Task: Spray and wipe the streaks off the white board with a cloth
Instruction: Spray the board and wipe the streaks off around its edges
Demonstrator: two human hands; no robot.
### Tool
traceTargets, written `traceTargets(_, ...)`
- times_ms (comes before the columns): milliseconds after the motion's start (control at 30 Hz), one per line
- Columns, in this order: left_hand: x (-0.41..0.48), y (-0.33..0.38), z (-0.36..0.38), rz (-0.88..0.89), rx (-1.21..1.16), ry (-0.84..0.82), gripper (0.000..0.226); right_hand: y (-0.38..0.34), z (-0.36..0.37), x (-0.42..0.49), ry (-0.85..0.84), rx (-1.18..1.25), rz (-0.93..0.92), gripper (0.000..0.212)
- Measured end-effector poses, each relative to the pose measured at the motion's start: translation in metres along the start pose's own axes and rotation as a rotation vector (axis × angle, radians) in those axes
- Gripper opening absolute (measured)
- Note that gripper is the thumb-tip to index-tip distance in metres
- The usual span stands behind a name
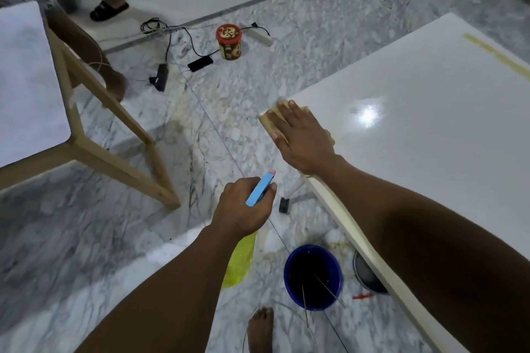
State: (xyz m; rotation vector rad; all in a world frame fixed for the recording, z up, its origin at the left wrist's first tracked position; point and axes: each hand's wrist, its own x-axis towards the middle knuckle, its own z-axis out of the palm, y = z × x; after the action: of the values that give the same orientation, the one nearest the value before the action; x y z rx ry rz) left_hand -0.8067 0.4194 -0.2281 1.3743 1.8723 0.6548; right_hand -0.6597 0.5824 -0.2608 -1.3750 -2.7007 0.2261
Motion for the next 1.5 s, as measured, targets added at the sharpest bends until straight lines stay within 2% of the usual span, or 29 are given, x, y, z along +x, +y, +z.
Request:
traceTargets(400,-0.063,0.029,0.054,-0.033,0.003,-0.005,0.042,0.007,0.004,-0.090,0.024,-0.016,-0.008,0.057)
traceTargets(800,-0.198,0.063,0.145,-0.124,-0.049,0.080,0.042,0.031,-0.007,-0.261,0.001,-0.027,-0.050,0.058)
traceTargets(1167,-0.272,0.085,0.196,-0.049,-0.043,-0.048,0.032,0.042,-0.008,-0.375,0.017,-0.045,-0.013,0.059)
traceTargets(1500,-0.327,0.074,0.219,0.001,-0.040,-0.118,0.028,0.043,-0.009,-0.459,0.024,-0.058,0.012,0.058)
